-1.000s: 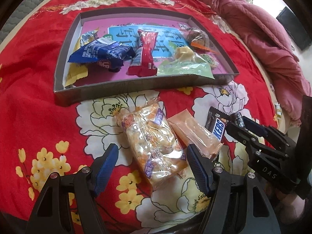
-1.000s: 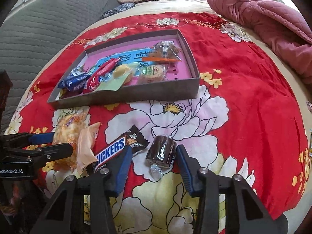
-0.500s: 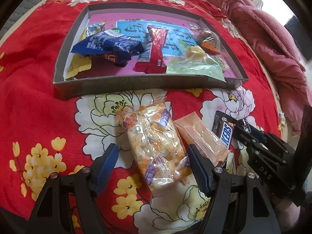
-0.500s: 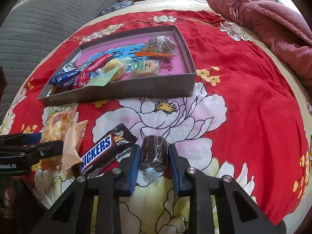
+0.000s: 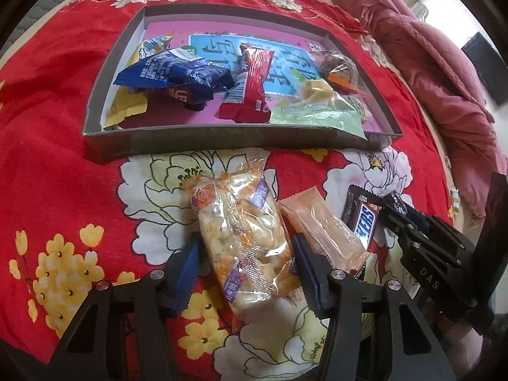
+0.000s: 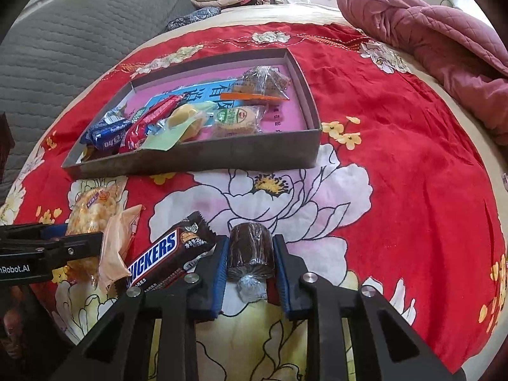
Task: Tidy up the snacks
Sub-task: 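Lift the brown candy with the right tool while the left tool grasps the clear cracker bag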
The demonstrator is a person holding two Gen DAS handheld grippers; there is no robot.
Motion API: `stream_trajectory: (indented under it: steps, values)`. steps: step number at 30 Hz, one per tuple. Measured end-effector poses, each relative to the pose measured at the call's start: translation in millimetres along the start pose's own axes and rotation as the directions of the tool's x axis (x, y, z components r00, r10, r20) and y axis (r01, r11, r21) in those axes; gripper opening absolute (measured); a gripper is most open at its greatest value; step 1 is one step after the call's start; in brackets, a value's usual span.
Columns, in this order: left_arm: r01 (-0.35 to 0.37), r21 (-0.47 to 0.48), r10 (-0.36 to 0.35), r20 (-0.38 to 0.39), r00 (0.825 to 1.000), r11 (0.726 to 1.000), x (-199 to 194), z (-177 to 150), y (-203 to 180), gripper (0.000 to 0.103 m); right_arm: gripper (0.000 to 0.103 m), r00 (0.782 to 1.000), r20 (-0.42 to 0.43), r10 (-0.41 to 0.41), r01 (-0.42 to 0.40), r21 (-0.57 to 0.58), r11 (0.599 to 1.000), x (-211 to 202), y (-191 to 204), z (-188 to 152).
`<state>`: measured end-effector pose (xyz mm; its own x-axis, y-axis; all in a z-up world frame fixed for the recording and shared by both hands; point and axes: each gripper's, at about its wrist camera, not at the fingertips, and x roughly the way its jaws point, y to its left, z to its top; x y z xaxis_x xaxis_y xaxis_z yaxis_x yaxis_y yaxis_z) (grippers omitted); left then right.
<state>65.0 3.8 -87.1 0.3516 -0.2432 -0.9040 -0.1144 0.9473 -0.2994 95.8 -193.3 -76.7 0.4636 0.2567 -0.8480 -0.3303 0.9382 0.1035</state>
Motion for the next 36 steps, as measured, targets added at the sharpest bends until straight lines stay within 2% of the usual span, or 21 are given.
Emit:
stream_trajectory:
  steps: [9, 16, 36]
  values:
    - [0.006, -0.014, -0.005, 0.032, 0.999, 1.0, -18, 0, 8, 0.057, 0.027, 0.999, 0.046, 0.016, -0.018, 0.039, 0.999, -10, -9, 3]
    - [0.0, 0.01, -0.001, 0.081, 0.997, 1.0, -36, 4, 0, 0.057, 0.027, 0.995, 0.092, 0.034, -0.039, 0.046, 0.998, -19, -11, 6]
    - [-0.026, 0.046, 0.02, 0.14, 0.99, 0.999, -48, 13, -14, 0.057, 0.027, 0.981, 0.174, 0.08, -0.088, 0.041, 0.995, -32, -11, 15]
